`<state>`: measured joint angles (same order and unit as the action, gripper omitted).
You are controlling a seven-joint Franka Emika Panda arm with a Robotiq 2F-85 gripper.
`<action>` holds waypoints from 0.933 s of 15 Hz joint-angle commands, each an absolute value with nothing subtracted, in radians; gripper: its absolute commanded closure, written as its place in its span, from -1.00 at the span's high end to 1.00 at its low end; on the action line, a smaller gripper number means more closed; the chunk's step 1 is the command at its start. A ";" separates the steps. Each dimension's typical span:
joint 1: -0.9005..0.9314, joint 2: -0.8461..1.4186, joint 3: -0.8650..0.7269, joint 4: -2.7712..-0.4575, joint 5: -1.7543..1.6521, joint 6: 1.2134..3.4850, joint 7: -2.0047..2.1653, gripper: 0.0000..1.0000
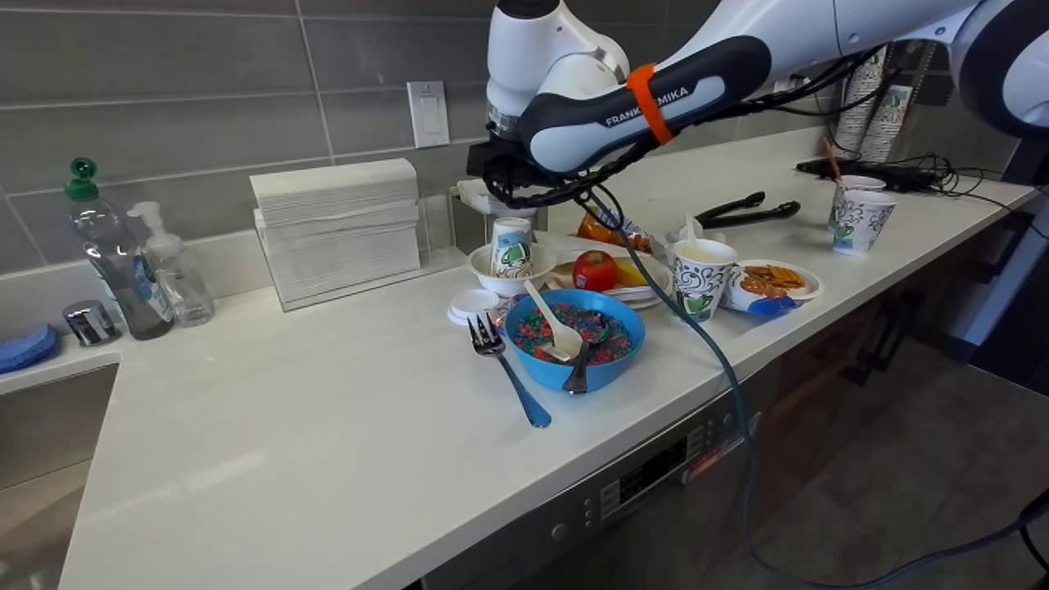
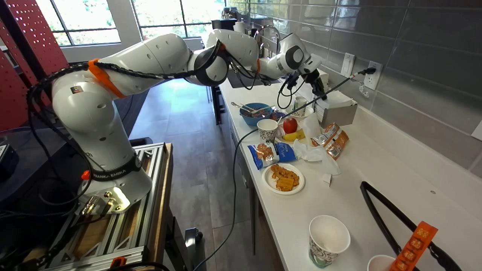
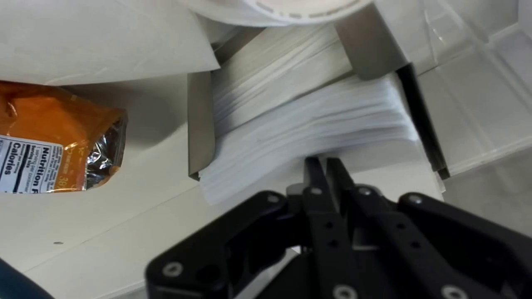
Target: Take tissue paper out of the dispenser and put it over the white plate
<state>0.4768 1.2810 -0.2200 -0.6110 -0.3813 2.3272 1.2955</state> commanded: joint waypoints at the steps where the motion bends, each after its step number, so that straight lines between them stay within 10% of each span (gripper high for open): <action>1: 0.475 1.318 -0.226 -0.550 -0.374 2.306 1.317 -1.00; 13: 0.477 1.308 -0.244 -0.544 -0.376 2.258 1.360 -1.00; 14: 0.477 1.308 -0.245 -0.542 -0.376 2.252 1.363 -0.76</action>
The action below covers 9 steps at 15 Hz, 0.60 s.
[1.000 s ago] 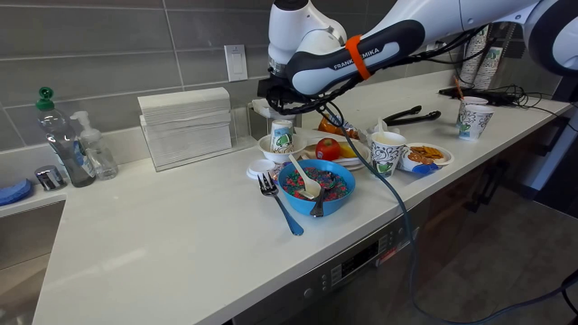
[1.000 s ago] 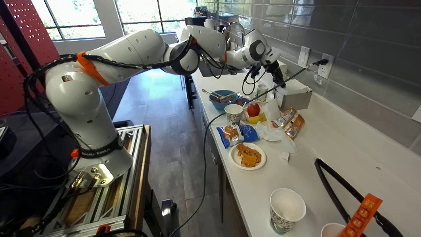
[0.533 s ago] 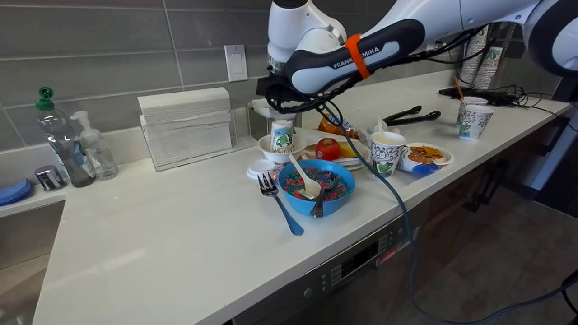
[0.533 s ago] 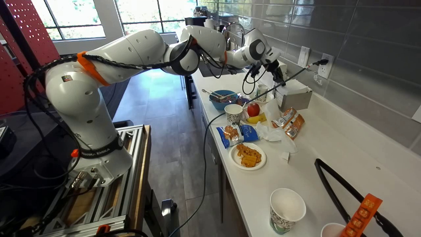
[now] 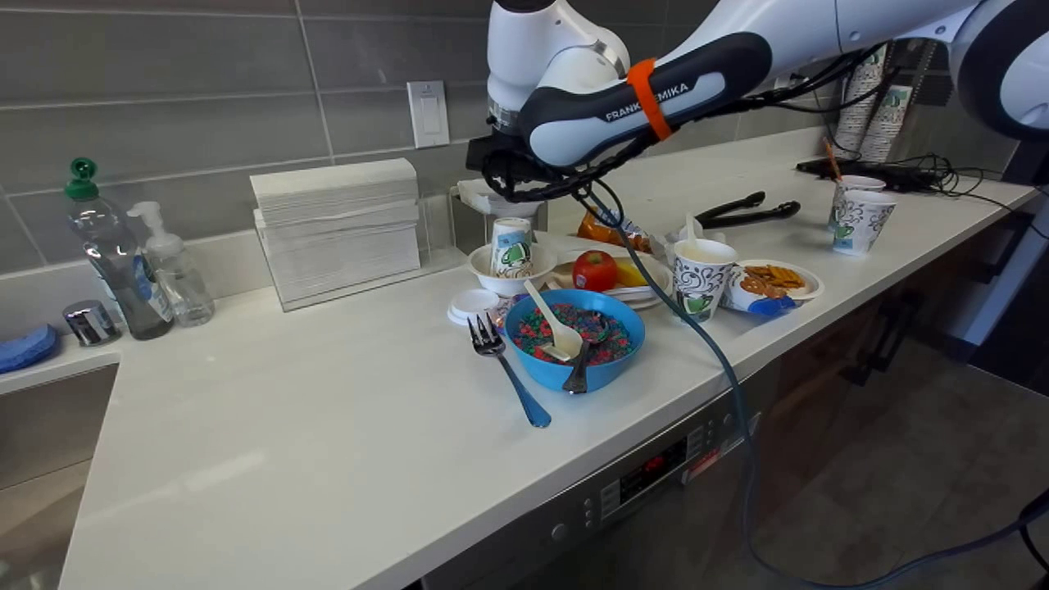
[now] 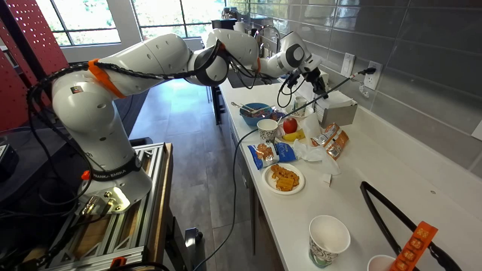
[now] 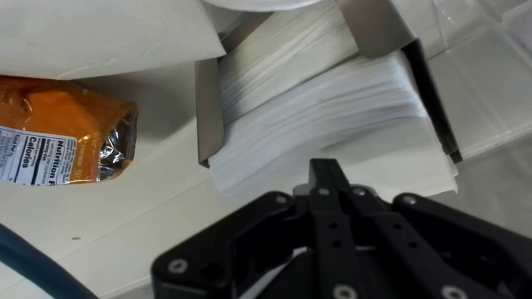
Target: Take tissue paper out of the dispenser and put it over the white plate
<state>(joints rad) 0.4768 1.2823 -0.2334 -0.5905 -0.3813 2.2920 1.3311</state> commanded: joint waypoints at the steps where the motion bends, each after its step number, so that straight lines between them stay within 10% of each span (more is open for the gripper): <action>1: 0.477 1.309 -0.244 -0.540 -0.375 2.248 1.368 -0.45; 5: 0.474 1.316 -0.246 -0.536 -0.375 2.244 1.383 0.04; 9: 0.473 1.326 -0.246 -0.534 -0.373 2.248 1.389 0.00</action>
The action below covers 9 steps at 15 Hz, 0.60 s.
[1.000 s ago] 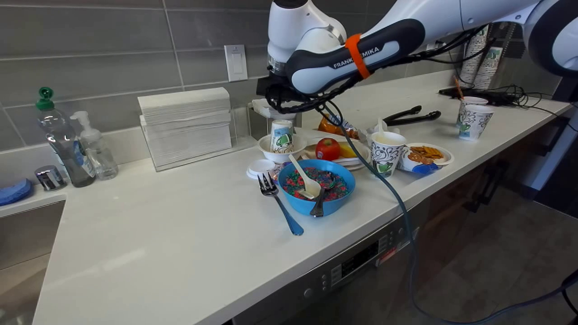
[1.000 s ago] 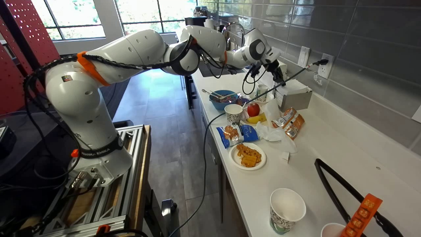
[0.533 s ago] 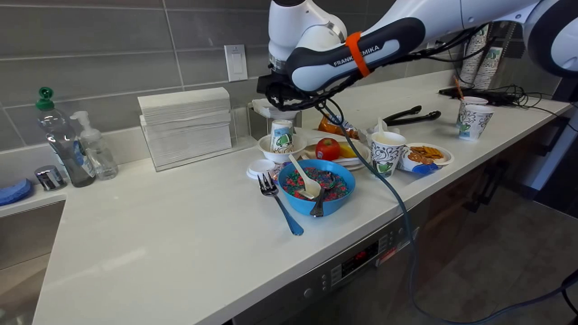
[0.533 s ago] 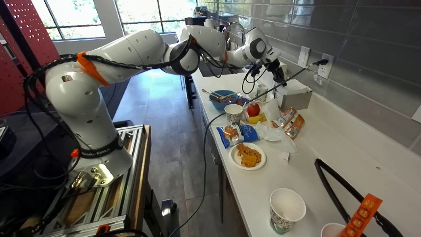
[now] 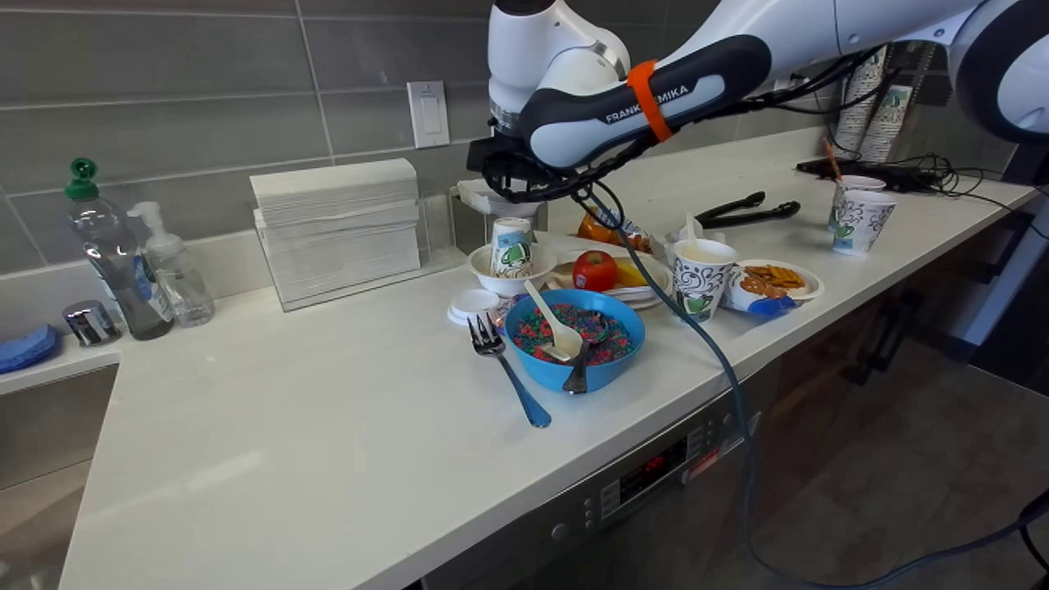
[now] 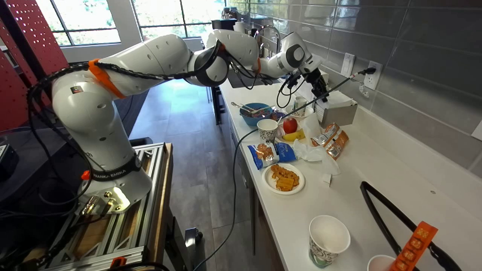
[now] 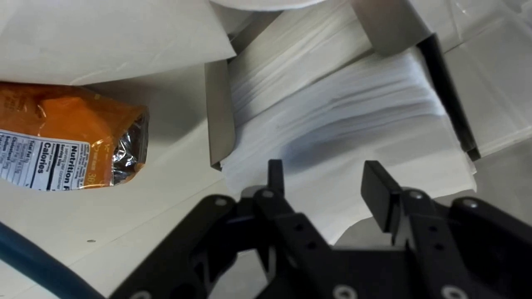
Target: Take tissue paper out of the dispenser and put it over the white plate
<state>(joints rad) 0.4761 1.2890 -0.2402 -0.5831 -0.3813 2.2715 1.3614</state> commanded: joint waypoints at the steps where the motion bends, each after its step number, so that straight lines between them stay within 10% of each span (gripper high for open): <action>1: 0.474 1.328 -0.246 -0.534 -0.373 2.248 1.390 -0.05; 9: 0.475 1.335 -0.247 -0.527 -0.375 2.249 1.396 -0.60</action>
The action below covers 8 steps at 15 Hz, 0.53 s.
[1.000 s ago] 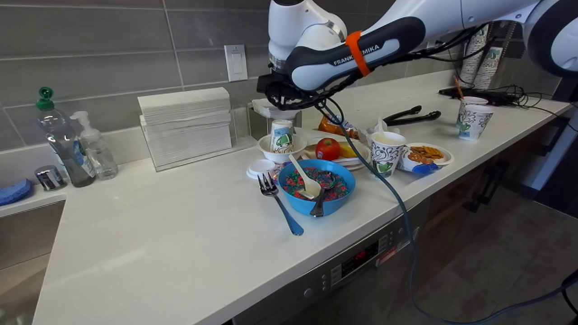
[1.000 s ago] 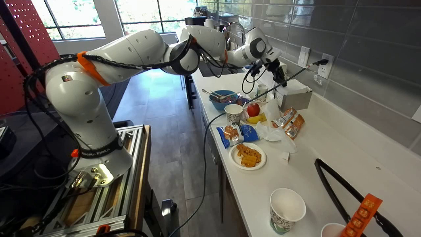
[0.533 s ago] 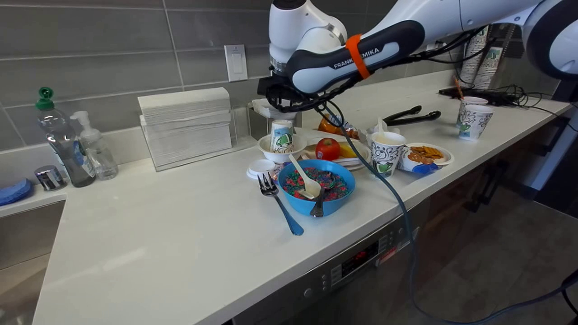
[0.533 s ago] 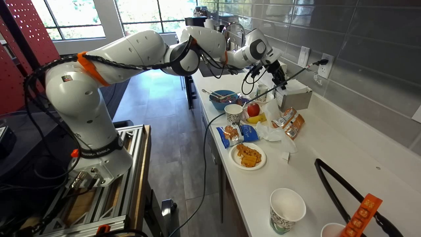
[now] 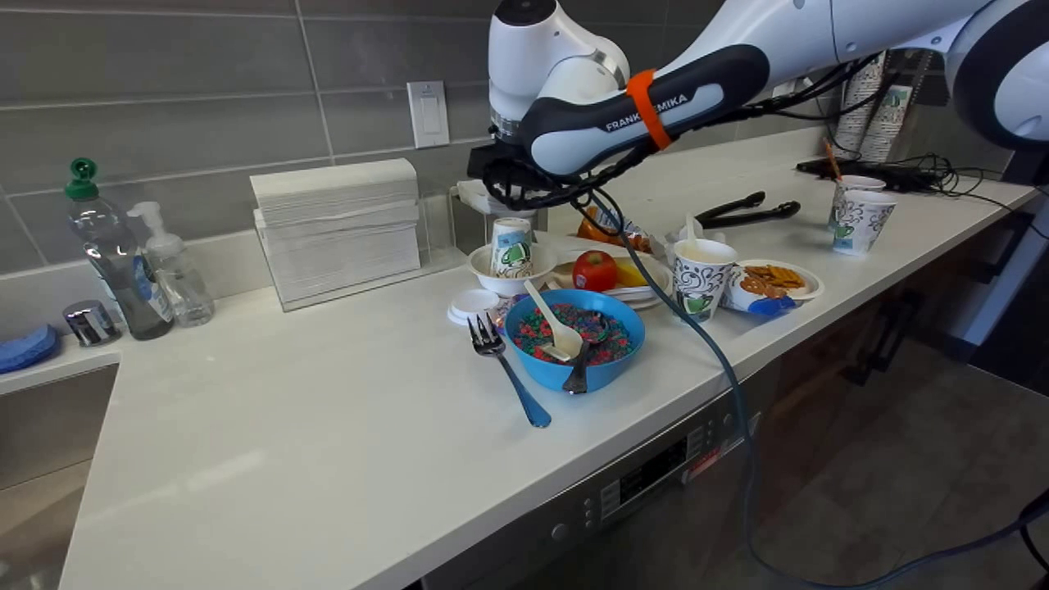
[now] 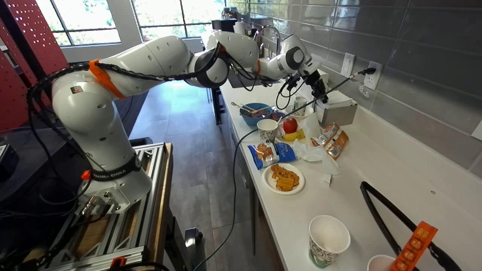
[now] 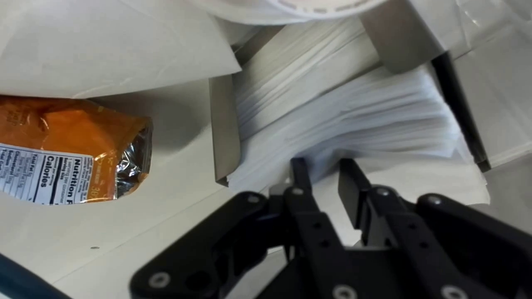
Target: Take tissue paper out of the dispenser and put it over the white plate
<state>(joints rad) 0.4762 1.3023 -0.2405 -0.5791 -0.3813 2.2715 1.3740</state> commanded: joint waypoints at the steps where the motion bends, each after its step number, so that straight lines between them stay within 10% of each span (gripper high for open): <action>1: 0.475 1.334 -0.246 -0.527 -0.375 2.250 1.395 -0.51; 8: 0.477 1.329 -0.249 -0.522 -0.378 2.254 1.394 -0.47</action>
